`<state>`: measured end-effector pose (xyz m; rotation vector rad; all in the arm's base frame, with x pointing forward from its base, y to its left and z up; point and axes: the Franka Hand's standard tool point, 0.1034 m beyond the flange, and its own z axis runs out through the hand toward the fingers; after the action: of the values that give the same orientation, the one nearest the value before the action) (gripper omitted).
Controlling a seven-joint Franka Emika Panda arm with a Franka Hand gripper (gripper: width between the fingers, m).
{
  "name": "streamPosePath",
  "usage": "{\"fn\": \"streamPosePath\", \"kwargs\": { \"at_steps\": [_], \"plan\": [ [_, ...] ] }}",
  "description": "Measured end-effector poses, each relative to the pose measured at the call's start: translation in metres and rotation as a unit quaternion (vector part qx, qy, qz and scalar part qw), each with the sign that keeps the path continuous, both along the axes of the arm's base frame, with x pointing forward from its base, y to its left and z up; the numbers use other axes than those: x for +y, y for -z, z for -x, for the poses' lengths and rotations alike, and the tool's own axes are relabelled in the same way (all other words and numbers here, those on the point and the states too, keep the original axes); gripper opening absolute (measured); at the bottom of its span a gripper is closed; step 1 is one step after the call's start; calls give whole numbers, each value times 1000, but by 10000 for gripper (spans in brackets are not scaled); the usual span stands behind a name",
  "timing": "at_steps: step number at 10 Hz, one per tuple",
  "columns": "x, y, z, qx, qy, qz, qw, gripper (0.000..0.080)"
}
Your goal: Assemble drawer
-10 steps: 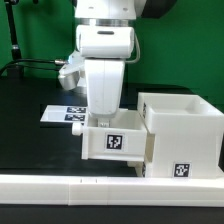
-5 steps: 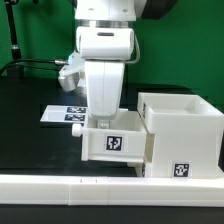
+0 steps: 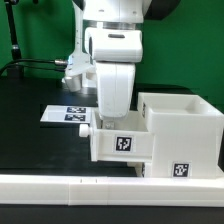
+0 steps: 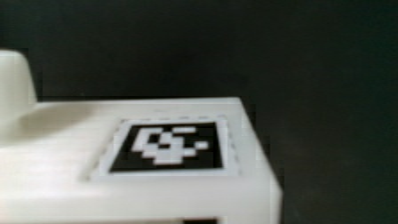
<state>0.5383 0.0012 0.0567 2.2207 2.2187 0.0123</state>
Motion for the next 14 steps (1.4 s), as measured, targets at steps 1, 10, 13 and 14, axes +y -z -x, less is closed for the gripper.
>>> {"fn": "streamPosePath", "kwargs": {
  "at_steps": [1, 10, 13, 14],
  "plan": [
    [-1, 0, 0, 0, 1, 0, 1000, 44],
    [5, 1, -3, -1, 24, -1, 1000, 44],
    [5, 1, -3, -2, 31, -1, 1000, 44],
    [5, 1, -3, -2, 31, -1, 1000, 44]
  ]
}}
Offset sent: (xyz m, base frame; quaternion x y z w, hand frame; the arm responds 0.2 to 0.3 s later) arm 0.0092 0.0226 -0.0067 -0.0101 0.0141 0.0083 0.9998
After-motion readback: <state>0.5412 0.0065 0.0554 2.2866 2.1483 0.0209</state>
